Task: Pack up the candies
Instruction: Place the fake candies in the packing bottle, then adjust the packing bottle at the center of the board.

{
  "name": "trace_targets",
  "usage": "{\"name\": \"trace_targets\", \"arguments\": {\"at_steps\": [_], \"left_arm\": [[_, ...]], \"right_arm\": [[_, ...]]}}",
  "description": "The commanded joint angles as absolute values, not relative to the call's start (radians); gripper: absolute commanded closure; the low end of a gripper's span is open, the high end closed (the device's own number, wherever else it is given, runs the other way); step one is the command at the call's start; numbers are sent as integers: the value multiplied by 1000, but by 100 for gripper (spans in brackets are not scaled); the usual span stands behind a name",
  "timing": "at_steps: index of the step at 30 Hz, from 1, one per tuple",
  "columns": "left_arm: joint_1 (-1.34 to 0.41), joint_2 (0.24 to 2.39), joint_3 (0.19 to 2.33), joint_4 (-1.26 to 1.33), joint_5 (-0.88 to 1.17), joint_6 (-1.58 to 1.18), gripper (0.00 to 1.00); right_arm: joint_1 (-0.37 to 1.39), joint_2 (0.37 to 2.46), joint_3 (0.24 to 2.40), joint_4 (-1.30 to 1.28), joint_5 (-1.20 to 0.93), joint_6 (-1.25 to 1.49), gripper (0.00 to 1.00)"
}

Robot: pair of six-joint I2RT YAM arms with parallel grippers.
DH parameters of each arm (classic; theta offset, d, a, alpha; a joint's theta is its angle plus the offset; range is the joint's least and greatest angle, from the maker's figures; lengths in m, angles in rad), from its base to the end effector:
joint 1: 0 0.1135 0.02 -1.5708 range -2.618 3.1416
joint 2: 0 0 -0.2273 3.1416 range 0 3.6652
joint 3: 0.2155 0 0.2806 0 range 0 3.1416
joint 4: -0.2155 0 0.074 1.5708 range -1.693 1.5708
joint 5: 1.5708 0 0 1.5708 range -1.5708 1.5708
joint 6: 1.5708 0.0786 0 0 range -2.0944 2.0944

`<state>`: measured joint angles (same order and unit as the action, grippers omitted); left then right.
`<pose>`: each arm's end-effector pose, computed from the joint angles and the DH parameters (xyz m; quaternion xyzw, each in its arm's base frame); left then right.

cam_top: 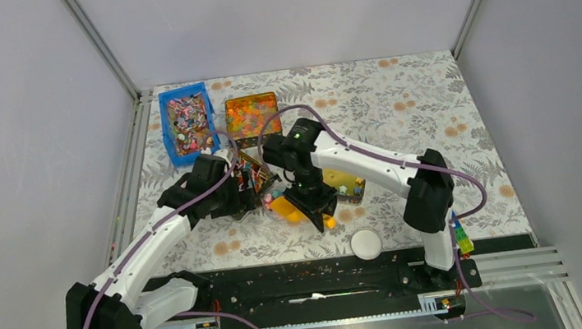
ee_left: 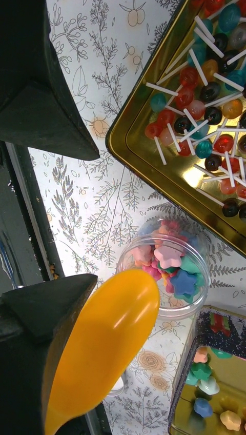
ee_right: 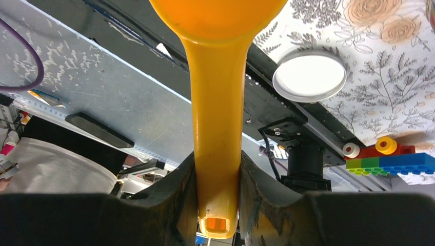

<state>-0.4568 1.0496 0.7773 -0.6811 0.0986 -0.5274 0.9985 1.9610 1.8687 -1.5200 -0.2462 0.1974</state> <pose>0.2435 -0.1283 0.1706 -0.0186 0.9515 -0.1848 0.2453 0.1890 0.3287 0.2081 0.3845 -0.9147 -0.0899 0.0861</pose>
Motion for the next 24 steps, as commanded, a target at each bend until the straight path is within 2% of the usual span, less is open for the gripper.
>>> {"name": "trace_targets", "arguments": {"at_steps": [1, 7, 15, 19, 24], "left_arm": [[-453, 1067, 821, -623, 117, -527, 16], [-453, 1113, 821, -570, 182, -531, 17], [-455, 1251, 840, -475, 298, -535, 31], [-469, 1345, 860, -465, 313, -530, 44], [-523, 1412, 893, -486, 290, -502, 74]], "right_arm": [[969, 1834, 1836, -1533, -236, 239, 100], [872, 1720, 1730, -1430, -280, 276, 100], [747, 1631, 1606, -1393, -318, 262, 100], [736, 1620, 1585, -1391, -318, 258, 100], [732, 1614, 1577, -1394, -312, 258, 100]]}}
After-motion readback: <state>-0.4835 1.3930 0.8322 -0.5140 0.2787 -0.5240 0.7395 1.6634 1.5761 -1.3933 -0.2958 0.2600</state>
